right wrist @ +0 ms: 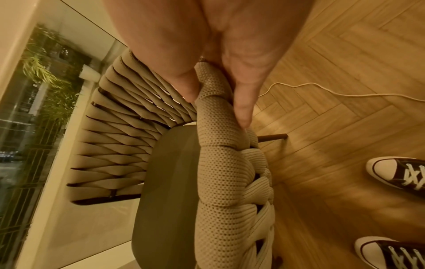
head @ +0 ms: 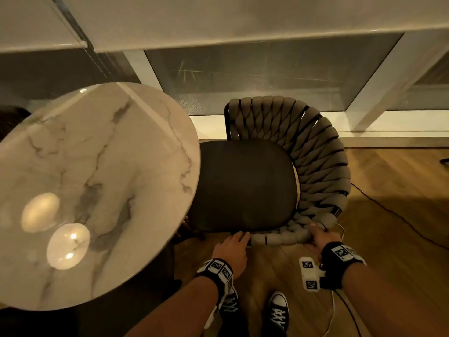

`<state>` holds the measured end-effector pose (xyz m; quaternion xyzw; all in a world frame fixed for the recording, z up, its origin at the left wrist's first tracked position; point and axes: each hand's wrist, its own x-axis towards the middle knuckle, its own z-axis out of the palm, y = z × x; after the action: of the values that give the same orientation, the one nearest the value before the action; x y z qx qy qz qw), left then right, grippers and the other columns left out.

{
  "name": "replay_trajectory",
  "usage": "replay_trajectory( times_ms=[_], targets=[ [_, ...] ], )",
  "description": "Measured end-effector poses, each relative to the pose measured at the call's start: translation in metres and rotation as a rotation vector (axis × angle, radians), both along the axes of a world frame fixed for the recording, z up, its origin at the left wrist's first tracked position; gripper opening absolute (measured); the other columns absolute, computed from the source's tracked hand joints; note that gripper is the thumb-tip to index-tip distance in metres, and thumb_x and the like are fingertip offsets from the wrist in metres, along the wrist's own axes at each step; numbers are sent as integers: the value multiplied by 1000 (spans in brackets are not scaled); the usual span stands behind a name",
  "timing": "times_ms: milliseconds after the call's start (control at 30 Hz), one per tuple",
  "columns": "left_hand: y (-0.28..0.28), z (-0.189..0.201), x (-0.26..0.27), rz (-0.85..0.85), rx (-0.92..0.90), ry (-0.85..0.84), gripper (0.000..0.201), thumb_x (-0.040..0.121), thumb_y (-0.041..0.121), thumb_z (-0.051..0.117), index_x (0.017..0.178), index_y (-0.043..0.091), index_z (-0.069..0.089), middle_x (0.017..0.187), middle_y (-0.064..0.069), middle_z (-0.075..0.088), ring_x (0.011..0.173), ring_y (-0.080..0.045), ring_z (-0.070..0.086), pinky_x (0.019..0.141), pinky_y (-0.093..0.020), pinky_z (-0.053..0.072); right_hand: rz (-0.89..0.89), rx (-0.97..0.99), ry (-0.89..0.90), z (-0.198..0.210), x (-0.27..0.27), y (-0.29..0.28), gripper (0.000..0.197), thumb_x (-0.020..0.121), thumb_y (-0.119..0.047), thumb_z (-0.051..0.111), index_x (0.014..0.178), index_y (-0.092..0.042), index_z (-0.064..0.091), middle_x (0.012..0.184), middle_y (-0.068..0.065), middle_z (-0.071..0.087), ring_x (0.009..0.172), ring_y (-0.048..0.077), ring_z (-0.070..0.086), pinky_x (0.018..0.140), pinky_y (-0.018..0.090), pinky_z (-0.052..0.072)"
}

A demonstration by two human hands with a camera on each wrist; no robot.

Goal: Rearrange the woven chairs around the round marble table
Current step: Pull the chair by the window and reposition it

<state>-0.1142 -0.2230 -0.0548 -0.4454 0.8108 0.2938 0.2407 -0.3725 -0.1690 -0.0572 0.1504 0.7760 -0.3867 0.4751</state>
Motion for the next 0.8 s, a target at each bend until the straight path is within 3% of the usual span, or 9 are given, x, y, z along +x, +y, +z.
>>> replay_trajectory(
  times_ms=[100, 167, 233, 300, 400, 533, 700, 800],
  targets=[
    [-9, -1, 6, 25, 1, 23, 48, 100, 22, 41, 146, 32, 32, 148, -2, 41, 126, -29, 49, 100, -48, 47, -20, -9, 5, -1, 10, 2, 50, 92, -16, 63, 135, 3, 46, 133, 26, 54, 112, 45, 57, 85, 50, 53],
    [-10, -3, 12, 26, 7, 40, 47, 99, 18, 43, 142, 34, 34, 143, -2, 46, 121, -28, 52, 97, -46, 50, -13, -11, 13, -2, 16, 4, 47, 93, -19, 63, 132, 4, 48, 121, 26, 58, 102, 44, 60, 85, 51, 54],
    [-9, -5, 17, 31, 10, 54, 50, 98, 15, 45, 141, 37, 33, 142, -1, 45, 121, -27, 52, 96, -46, 51, -16, -17, 29, -1, 22, 7, 38, 93, -21, 62, 124, 0, 53, 111, 22, 60, 95, 42, 61, 87, 53, 54],
    [-8, -6, 20, 34, 2, 64, 52, 97, 14, 46, 141, 37, 31, 142, -2, 44, 121, -28, 51, 94, -46, 52, -14, -19, 55, -2, 24, 8, 36, 92, -26, 64, 121, -7, 55, 114, 21, 61, 96, 42, 61, 88, 55, 54],
    [-9, -9, 19, 21, -22, 60, 56, 94, 9, 49, 142, 33, 33, 141, -4, 43, 123, -29, 49, 95, -46, 51, 4, -4, 78, 0, 26, 7, 44, 92, -27, 63, 127, -3, 53, 119, 22, 61, 102, 45, 61, 89, 58, 54],
    [-1, -15, 17, 77, -60, 80, 59, 92, 7, 48, 145, 29, 31, 147, -5, 40, 127, -30, 45, 99, -47, 47, -20, -26, 71, 0, 23, 4, 45, 96, -23, 58, 133, 0, 48, 117, 20, 55, 110, 45, 59, 86, 52, 56],
    [3, -19, 11, 177, -64, 55, 51, 100, 16, 38, 149, 23, 25, 149, -7, 39, 133, -28, 41, 104, -48, 42, 18, -37, 116, 1, 15, 0, 45, 95, -22, 59, 135, -3, 47, 118, 18, 56, 96, 39, 59, 86, 53, 56],
    [0, -18, 1, 184, -72, 69, 45, 101, 18, 36, 145, 24, 29, 146, -7, 42, 132, -28, 42, 104, -50, 40, 45, -9, 132, 3, 4, -5, 45, 95, -26, 59, 131, -2, 50, 122, 22, 59, 94, 41, 61, 78, 51, 57]
  ],
)
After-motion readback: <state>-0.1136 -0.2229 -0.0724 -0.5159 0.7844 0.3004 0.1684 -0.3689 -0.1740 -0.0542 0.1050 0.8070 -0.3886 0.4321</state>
